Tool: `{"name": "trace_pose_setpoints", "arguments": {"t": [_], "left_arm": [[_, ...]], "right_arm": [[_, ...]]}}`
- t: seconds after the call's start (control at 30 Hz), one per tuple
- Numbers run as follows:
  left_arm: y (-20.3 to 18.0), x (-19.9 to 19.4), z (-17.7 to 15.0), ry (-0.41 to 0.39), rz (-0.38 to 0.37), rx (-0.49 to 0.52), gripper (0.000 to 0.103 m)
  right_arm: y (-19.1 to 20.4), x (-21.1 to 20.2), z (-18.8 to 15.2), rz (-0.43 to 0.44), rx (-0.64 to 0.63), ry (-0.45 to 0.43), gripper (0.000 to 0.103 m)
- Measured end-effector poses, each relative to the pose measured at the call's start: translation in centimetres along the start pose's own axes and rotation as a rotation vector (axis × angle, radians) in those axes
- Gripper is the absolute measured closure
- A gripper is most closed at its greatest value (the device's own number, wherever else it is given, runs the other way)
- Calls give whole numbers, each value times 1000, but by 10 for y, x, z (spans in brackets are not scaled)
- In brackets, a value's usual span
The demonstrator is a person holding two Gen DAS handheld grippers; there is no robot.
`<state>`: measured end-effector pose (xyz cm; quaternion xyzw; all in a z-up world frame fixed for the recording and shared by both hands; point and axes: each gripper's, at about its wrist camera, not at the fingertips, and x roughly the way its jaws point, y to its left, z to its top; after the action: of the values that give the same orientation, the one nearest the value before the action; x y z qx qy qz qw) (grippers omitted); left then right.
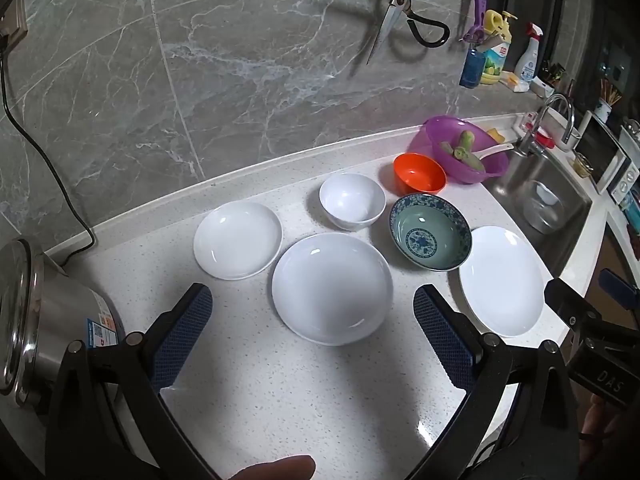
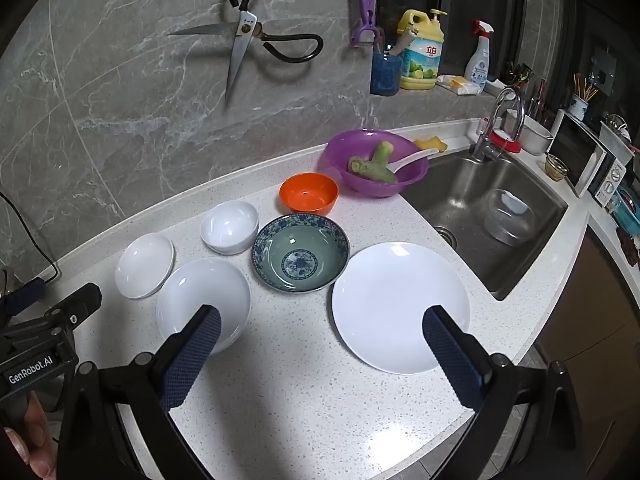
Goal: Organize plates and bowls
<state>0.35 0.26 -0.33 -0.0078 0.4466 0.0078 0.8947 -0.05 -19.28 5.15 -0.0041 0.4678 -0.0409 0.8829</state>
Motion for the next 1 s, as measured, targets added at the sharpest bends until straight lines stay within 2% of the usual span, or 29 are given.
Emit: {"name": "trace_pose_setpoints", "arguments": {"t": [1.0], "left_arm": [[3, 1, -1, 1, 9, 2, 1]], "right_arm": [[1, 0, -2, -4, -2, 3, 0]]}}
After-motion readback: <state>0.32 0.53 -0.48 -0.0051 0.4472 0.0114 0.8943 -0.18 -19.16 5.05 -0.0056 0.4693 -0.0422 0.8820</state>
